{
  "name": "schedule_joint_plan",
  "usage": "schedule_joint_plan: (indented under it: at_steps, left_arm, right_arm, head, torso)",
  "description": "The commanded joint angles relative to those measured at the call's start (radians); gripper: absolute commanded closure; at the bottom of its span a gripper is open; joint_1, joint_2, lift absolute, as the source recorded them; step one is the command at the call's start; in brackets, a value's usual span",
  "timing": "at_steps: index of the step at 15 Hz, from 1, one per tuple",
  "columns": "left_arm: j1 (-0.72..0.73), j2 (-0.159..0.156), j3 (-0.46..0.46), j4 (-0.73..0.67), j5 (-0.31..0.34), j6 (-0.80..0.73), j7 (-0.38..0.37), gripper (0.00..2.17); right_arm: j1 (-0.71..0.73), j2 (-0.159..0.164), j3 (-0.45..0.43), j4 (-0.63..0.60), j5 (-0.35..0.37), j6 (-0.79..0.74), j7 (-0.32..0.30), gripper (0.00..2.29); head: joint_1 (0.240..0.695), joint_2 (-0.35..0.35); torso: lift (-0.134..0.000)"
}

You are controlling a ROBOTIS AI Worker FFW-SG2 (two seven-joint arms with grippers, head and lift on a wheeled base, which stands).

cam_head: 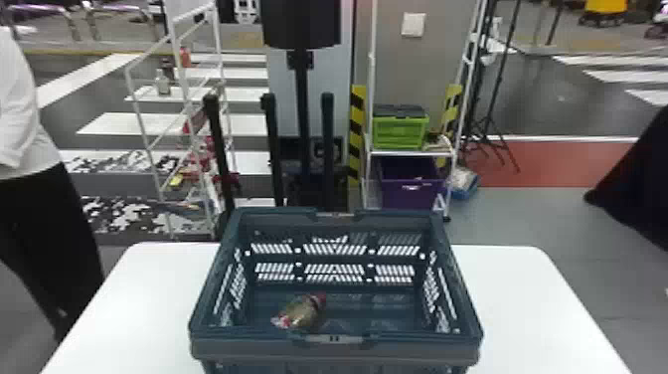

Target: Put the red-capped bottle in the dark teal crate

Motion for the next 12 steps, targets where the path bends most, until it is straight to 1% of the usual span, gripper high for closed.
schedule_joint_plan:
  at_steps: [1,12]
  left_arm:
    - [0.006,-0.003,0.0,0.007,-0.001,0.0,0.0,0.09]
    - [0.015,-0.003,-0.002,0.005,-0.003,0.003,0.0,0.09]
  right_arm:
    - [-0.001,-0.009,0.002,0.001,-0.001,-0.001,0.0,0.15]
    - [-0.001,-0.006,0.01,-0.004,0.003,-0.001,0.0,0.15]
  head:
    - [0.499,0.0]
    - [0.499,0.0]
  torso:
    - [0.0]
    - [0.0]
